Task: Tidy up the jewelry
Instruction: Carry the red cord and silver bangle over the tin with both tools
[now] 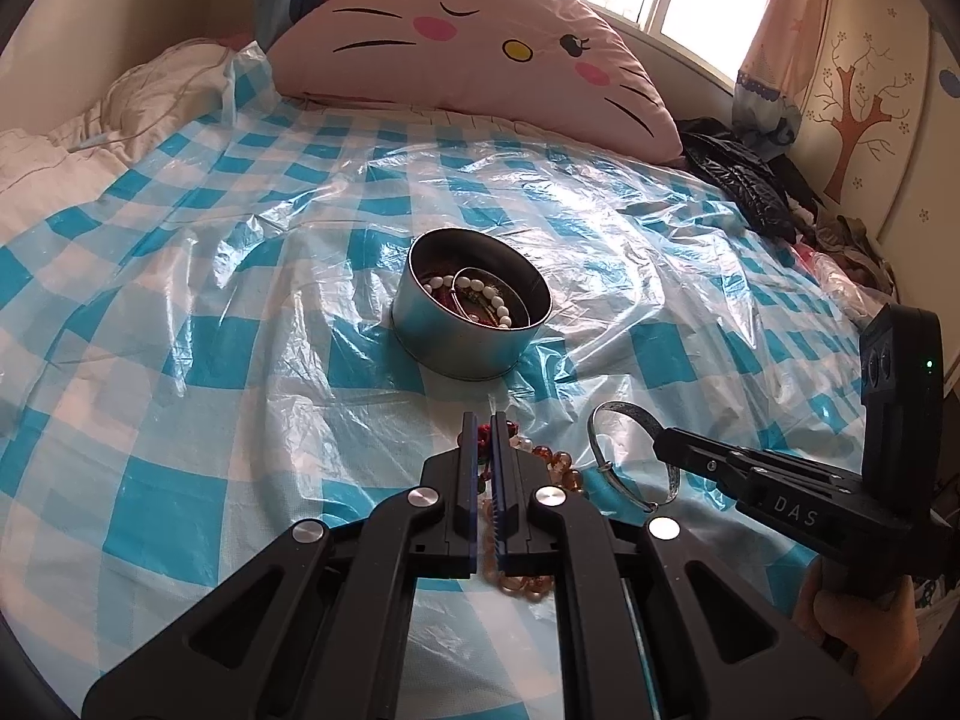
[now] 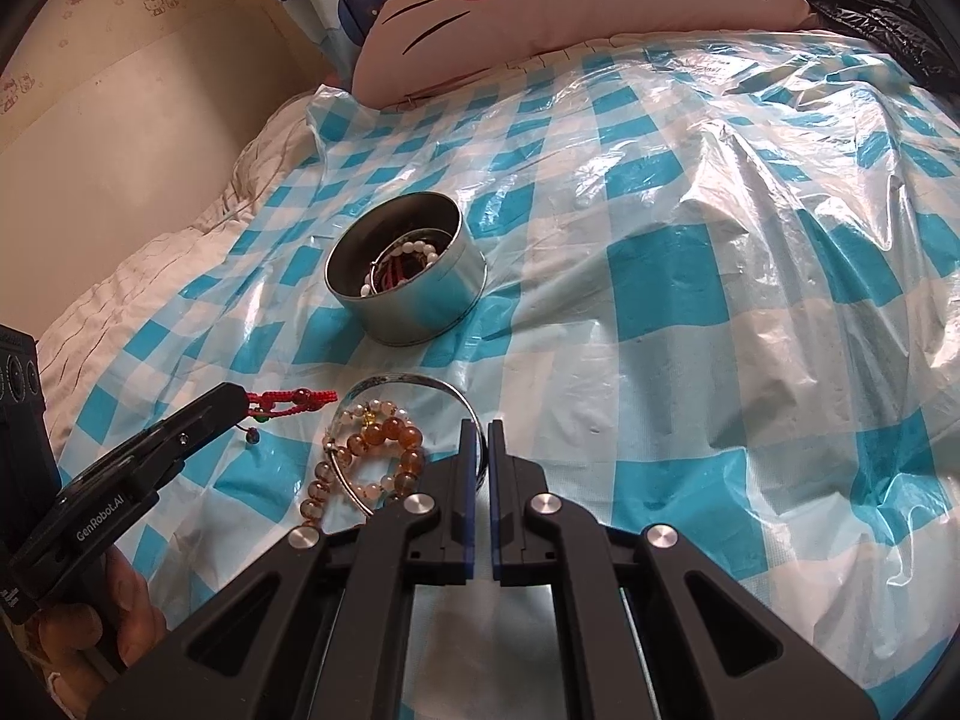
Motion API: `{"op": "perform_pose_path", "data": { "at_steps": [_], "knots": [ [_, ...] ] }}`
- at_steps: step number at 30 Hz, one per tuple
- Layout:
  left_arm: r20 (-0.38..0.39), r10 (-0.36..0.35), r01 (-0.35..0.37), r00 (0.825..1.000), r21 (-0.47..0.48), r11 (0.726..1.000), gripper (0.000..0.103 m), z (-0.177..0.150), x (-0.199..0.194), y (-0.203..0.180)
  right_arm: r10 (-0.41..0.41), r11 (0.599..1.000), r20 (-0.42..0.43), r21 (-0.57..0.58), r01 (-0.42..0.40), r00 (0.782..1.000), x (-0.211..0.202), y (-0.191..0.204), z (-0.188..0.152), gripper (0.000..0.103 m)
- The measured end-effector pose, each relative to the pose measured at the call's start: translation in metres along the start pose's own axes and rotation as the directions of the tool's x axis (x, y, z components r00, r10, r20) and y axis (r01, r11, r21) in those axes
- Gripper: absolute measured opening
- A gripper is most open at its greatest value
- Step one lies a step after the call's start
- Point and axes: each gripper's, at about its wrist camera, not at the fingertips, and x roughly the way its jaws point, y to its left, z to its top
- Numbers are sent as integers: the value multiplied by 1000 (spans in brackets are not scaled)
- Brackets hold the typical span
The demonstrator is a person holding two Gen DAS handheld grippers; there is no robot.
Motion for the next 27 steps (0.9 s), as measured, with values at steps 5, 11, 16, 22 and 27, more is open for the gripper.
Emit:
{"op": "perform_pose_path", "data": {
  "at_steps": [5,11,16,22,27],
  "knots": [
    [-1,4,-4,1000,8,1000,4,0,0,-1,-21,999,4,-25,21,1000,-1,4,0,4],
    [17,6,-6,1000,8,1000,4,1,-3,-2,-12,1000,18,-3,12,1000,-4,0,1,4],
    [62,10,-13,998,41,999,4,5,-12,-7,-6,1000,77,0,6,997,-14,3,7,4],
    [103,-6,0,995,54,999,4,14,-19,-13,20,998,169,47,-29,985,-27,7,19,4],
    [129,-17,12,992,45,999,4,20,-22,-17,32,996,206,77,-48,978,-29,11,29,4]
  ]
}}
